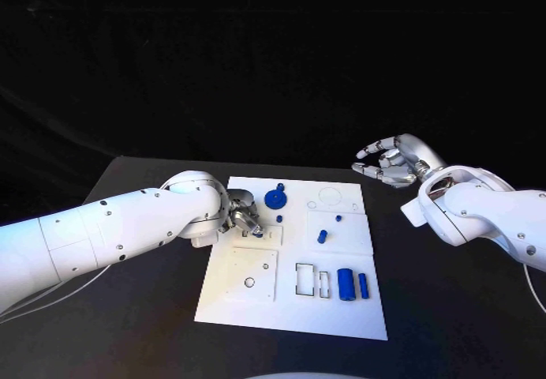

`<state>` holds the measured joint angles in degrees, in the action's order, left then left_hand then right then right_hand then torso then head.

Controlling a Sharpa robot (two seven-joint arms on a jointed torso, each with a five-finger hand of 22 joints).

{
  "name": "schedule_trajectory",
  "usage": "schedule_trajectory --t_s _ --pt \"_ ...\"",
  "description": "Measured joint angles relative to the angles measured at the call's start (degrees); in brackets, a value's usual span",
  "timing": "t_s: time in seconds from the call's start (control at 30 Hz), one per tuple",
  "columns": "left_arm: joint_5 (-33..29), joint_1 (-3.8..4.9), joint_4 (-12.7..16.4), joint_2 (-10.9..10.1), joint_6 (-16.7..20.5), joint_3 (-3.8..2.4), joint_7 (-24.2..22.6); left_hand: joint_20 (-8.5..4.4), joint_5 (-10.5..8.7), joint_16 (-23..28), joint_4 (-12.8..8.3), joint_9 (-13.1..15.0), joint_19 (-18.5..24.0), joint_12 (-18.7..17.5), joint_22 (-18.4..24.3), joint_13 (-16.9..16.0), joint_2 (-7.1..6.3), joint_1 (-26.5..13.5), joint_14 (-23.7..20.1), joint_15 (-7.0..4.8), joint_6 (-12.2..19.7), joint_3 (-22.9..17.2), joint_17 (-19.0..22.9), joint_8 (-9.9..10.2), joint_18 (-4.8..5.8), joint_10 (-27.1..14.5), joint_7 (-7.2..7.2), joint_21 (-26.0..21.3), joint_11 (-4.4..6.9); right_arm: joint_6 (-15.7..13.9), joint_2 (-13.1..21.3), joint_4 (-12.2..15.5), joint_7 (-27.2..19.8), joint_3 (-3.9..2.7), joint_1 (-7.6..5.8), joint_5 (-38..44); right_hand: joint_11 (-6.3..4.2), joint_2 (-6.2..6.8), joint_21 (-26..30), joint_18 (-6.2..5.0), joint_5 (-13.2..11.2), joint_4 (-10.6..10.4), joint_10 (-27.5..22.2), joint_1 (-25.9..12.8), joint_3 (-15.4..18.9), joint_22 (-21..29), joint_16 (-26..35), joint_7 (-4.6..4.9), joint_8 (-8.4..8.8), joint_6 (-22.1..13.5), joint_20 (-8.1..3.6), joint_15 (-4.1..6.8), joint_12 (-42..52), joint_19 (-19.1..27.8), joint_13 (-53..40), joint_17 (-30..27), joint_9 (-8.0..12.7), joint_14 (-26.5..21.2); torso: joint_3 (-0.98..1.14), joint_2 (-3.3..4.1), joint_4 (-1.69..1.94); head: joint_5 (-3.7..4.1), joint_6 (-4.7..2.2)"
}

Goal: Assemble the parts on the task board

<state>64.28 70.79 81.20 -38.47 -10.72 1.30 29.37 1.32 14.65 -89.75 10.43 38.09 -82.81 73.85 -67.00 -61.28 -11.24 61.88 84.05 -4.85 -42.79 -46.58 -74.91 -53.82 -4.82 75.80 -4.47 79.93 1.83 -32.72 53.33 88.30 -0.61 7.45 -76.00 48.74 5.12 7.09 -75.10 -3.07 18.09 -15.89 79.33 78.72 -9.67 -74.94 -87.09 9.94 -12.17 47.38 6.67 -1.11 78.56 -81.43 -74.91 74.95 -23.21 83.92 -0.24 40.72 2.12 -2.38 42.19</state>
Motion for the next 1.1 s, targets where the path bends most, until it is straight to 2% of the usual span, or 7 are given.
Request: schedule_trajectory --t_s 0.2,0.27,0.47,0.5,0.53,0.6,1.1 --pt "0.03 0.04 -0.36 0.26 -0.35 -0.02 0.01 -0.2 0.01 0.0 -0.01 0.35 0.21 0.27 0.0 -0.41 0.0 -1.05 -0.1 -0.28 -0.3 0.0 0.0 -0.12 0.0 0.32 0.24 0.0 0.32 0.0 -0.01 -0.06 -0.01 0.0 0.02 0.0 0.0 0.0 0.0 0.0 0.0 0.0 0.0 0.0 0.0 0.0 0.0 0.0 0.0 0.0 0.0 0.0 0.0 0.0 0.0 0.0 0.0 0.0 0.0 0.0 0.04 0.03 0.12" --pt "0.04 0.05 -0.44 0.32 -0.42 -0.03 0.01 -0.4 0.01 0.0 -0.01 0.34 0.01 0.69 0.0 -0.76 0.38 -1.43 -0.1 -0.28 -0.56 0.0 0.0 -0.12 0.0 0.52 0.38 0.0 0.52 0.0 -0.02 -0.09 -0.01 0.0 0.03 0.0 0.0 0.0 0.0 0.0 0.0 0.0 0.0 0.0 0.0 0.01 0.0 0.0 0.0 0.0 0.0 0.0 0.0 0.0 0.0 0.0 0.0 0.0 0.0 0.01 0.04 0.04 0.14" --pt "0.07 0.08 -0.65 0.42 -0.64 -0.04 0.0 -0.41 0.01 0.0 -0.02 0.34 0.0 0.93 0.0 -1.28 0.06 -1.75 -0.1 -0.28 -1.09 0.0 0.0 -0.19 0.0 0.91 0.68 0.0 0.52 0.0 -0.02 -0.12 -0.02 0.01 0.09 0.0 0.0 0.0 0.0 0.0 0.0 0.0 0.0 0.0 0.0 0.01 0.0 0.0 0.0 0.0 0.0 0.0 0.0 0.0 0.0 -0.01 0.0 0.0 -0.02 0.01 0.03 0.04 0.31" --pt "0.08 0.08 -0.67 0.43 -0.68 -0.04 0.0 -0.41 0.01 0.0 -0.14 0.34 0.0 1.03 -0.03 -1.38 0.14 -2.12 0.09 -0.47 -1.2 -0.13 0.0 -0.36 0.0 0.91 0.62 0.0 0.52 0.0 -0.01 -0.13 -0.02 0.01 0.1 0.0 0.0 0.0 0.0 0.0 0.0 0.0 0.0 0.0 0.0 0.01 0.0 0.0 0.0 0.0 0.0 0.0 0.0 0.0 0.0 -0.01 0.0 0.0 -0.03 0.0 0.03 0.07 0.32" --pt "0.09 0.07 -0.69 0.45 -0.73 -0.04 -0.02 -0.41 0.0 0.0 -1.22 0.31 0.0 1.03 -0.05 -1.48 -0.16 -2.42 0.09 -0.48 -1.21 -1.2 0.0 -0.4 0.0 0.93 0.63 0.0 0.54 0.0 -0.01 -0.14 -0.02 0.01 0.1 0.0 0.0 0.0 0.0 0.0 0.0 0.0 0.0 0.0 0.0 0.01 0.0 0.0 0.0 0.0 0.0 0.0 0.0 0.0 0.0 -0.01 0.0 0.0 -0.03 -0.01 0.03 0.07 0.32" --pt "0.12 0.07 -0.75 0.48 -0.77 -0.04 -0.02 -0.41 0.0 0.0 -1.28 0.31 0.0 1.03 -0.09 -1.66 -0.36 -2.67 0.07 -0.5 -1.28 -1.26 0.0 -0.41 0.0 1.13 0.69 0.0 0.73 0.0 0.0 -0.15 -0.02 0.01 0.11 0.0 0.0 0.0 0.0 0.0 0.0 0.0 0.0 0.0 0.0 0.01 0.0 0.0 0.0 0.0 0.0 0.0 0.0 0.0 0.0 -0.01 0.0 0.0 -0.03 -0.02 0.03 0.07 0.35" --pt "0.44 0.04 -0.86 0.52 -0.91 -0.02 -0.06 -1.03 -0.03 0.0 -1.21 0.45 -0.21 2.27 -0.26 -3.89 1.19 -6.32 -0.1 -1.09 -2.71 -1.85 0.0 -0.4 0.0 2.45 0.85 0.0 1.24 0.0 0.05 -0.18 -0.01 0.02 0.17 0.0 0.0 0.0 0.0 0.0 0.0 -0.23 0.0 0.0 -0.23 0.02 0.0 -0.18 0.0 0.17 0.0 0.0 0.0 0.0 0.0 -0.02 0.0 0.0 -0.05 -0.04 0.03 0.08 0.44"
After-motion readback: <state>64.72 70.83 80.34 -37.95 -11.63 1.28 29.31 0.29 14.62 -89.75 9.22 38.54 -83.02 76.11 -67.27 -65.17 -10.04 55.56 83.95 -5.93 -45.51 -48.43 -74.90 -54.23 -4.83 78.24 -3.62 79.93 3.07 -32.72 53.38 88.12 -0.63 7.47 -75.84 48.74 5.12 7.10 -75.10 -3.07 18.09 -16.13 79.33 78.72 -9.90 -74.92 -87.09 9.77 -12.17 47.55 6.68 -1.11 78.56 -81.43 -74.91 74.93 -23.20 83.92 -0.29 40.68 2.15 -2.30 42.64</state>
